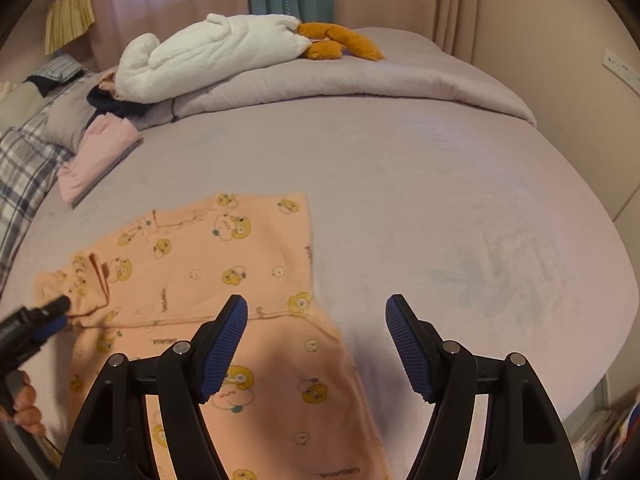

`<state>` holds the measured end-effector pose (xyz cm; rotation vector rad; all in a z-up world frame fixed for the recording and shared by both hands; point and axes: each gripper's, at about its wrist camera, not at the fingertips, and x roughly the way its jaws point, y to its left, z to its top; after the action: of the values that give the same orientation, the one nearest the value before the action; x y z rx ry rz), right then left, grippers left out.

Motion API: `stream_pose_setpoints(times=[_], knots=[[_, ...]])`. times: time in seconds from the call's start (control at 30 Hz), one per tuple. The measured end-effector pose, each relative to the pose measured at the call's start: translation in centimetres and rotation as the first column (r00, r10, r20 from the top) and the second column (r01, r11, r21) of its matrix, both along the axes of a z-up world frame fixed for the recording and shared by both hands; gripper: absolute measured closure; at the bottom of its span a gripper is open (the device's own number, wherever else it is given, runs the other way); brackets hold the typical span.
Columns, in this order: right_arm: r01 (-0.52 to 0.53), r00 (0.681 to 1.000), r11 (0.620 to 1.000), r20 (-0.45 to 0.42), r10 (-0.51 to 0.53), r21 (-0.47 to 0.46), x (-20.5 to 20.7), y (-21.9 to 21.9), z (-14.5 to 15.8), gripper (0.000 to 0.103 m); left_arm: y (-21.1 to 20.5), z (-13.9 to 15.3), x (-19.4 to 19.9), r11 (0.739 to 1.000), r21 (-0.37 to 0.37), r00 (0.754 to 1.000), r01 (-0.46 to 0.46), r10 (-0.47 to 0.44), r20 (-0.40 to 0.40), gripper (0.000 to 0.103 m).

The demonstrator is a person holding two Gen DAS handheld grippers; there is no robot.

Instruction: Fold small clothes

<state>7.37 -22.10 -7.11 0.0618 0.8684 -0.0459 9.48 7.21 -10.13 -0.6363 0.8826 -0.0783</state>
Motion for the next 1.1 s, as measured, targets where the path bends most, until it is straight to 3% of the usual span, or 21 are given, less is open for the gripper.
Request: stream_pose_setpoints(times=[0.1,0.23,0.37,0.57,0.7,0.9,1.1], knots=[[-0.02,1.0,1.0,-0.005,0.02,0.0,0.2,0.6,-0.2,0.032,1.2,2.0,-1.4,0.999,-0.011,0.998,-0.035,0.036,0.053,0.034],[-0.05,0.999,0.999,-0.007,0.05,0.007,0.3,1.7,-0.2,0.032,3.2,3.4,-2.8,0.993,0.017,0.99,-0.114,0.112,0.088,0.033],[-0.103,0.995,0.995,-0.002,0.103,0.012,0.5,3.4,-0.1,0.032,6.5,3.1,-4.3,0.966,0.08,0.968,-0.247,0.241,0.073,0.033],[-0.218,0.976,0.976,-0.009,0.218,0.008,1.1,7.7,-0.3,0.032,10.3,2.0,-6.8,0.935,0.071,0.938,-0.346,0.343,0.048,0.034],[-0.318,0.948,0.948,-0.018,0.319,0.028,2.0,11.1,-0.8,0.032,11.8,1.2,-8.0,0.922,0.073,0.925,-0.38,0.38,0.018,0.035],[-0.453,0.882,0.88,-0.071,0.465,0.144,4.5,16.9,-2.9,0.032,12.5,0.5,-8.9,0.916,0.094,0.92,-0.39,0.392,-0.007,0.035],[-0.481,0.85,0.855,-0.138,0.509,0.191,7.4,21.3,-5.8,0.032,13.4,-0.1,-9.3,0.91,0.099,0.914,-0.403,0.406,-0.015,0.035]])
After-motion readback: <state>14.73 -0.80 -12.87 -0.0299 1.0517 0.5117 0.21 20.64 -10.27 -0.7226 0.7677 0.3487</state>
